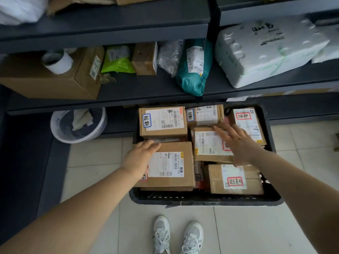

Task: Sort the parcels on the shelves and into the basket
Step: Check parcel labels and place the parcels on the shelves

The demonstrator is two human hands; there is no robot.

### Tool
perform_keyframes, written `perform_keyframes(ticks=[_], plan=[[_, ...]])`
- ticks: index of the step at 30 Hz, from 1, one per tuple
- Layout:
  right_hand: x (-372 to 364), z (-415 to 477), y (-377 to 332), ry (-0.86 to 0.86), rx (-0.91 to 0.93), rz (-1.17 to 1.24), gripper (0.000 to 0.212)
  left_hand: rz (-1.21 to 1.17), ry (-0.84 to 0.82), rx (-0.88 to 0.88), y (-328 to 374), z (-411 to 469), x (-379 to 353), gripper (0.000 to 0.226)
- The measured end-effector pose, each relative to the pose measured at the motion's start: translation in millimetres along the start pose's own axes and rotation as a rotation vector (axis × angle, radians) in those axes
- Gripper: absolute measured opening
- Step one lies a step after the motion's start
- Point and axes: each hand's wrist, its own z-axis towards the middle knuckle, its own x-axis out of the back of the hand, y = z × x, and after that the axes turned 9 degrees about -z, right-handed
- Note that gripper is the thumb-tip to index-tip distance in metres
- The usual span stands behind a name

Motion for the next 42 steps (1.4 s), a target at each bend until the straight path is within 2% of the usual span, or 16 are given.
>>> perform_keyframes(ticks=[6, 10, 14, 18, 21, 26, 31, 37, 42], plan=[[-27.1, -0.3, -23.7, 0.053, -0.152, -0.010, 0.104, 0.174, -0.030, 0.010, 1.2, 3.3, 0.7, 0.095], [-18.1, -13.3, -38.4, 0.066, -0.159, 0.044, 0.100, 0.313, -0.080, -0.008, 10.7, -6.6, 8.9, 0.087], [20.3, -33.0, -49.1, 0.057, -0.111, 0.038, 0.088, 0.255, -0.028, -0.005, 21.4, -39.3, 34.9, 0.066], [82.4, -56.6, -70.2, 0.108, -0.078, 0.056, 0.086, 0.251, 0.085, 0.066, 21.3, -96.8, 86.1, 0.060], [147.9, -80.4, -104.3, 0.186, 0.025, -0.006, 0.079, 0.268, 0.169, 0.152, 4.4, -155.3, 119.8, 0.060], [246.6, -127.6, -198.7, 0.360, 0.239, -0.089, 0.070, 0.231, 0.311, 0.367, -38.9, -278.9, 150.0, 0.058], [301.9, -185.5, -325.4, 0.440, 0.489, -0.179, 0.064, 0.171, 0.403, 0.638, -80.9, -420.6, 145.6, 0.057], [313.5, -279.1, -482.6, 0.540, 0.758, -0.282, 0.063, 0.062, 0.551, 0.873, -106.0, -595.8, 105.7, 0.047], [284.6, -375.7, -602.3, 0.567, 0.945, -0.365, 0.063, 0.027, 0.569, 1.040, -102.6, -741.4, 42.8, 0.044]])
